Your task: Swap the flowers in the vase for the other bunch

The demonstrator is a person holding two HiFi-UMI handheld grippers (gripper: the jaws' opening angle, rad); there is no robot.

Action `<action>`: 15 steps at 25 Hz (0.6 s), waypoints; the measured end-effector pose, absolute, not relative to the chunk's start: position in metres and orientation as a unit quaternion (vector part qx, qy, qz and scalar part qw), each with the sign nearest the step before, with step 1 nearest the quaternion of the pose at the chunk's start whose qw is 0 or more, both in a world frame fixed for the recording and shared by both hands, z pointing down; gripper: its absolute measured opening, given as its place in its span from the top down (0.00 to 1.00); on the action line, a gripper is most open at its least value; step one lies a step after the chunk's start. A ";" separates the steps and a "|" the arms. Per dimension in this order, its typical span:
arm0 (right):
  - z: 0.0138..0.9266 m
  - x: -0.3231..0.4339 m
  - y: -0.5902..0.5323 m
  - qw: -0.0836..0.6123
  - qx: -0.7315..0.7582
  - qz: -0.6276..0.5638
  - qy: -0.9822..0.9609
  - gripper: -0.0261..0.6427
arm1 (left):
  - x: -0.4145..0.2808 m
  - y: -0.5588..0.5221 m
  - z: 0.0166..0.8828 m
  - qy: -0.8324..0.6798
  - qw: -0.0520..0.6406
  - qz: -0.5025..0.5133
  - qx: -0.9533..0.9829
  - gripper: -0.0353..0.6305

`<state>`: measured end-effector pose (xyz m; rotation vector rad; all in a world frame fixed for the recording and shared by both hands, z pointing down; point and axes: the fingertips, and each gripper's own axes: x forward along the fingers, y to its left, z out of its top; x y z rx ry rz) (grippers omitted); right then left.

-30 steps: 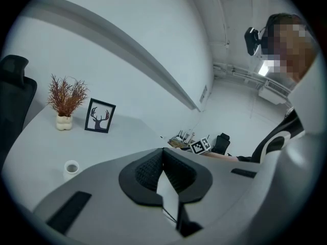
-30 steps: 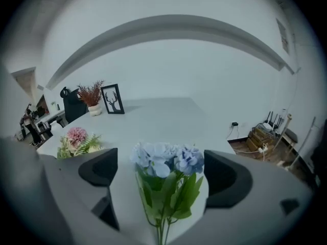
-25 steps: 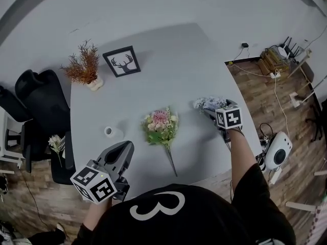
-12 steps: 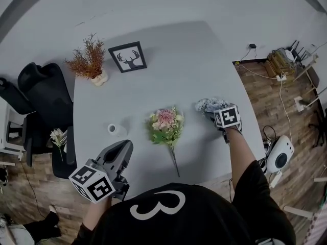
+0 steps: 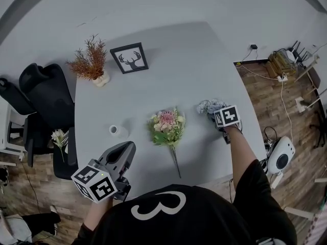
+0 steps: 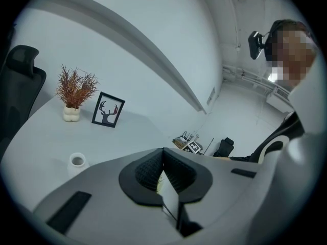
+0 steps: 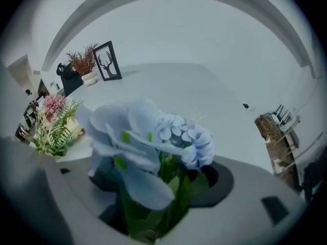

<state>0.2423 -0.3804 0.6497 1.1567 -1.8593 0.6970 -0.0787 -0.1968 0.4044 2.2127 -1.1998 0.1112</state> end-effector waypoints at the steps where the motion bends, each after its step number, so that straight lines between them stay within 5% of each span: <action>1: 0.649 0.241 -0.381 0.411 0.457 0.273 -0.741 0.49 | -0.079 -0.197 0.405 -0.453 0.307 0.043 0.836 0.93; 7: 0.644 0.235 -0.379 0.425 0.443 0.241 -0.751 0.69 | -0.077 -0.194 0.407 -0.455 0.306 0.048 0.835 0.93; 15: 0.627 0.238 -0.377 0.425 0.471 0.201 -0.746 0.79 | -0.083 -0.190 0.403 -0.456 0.294 0.048 0.839 0.93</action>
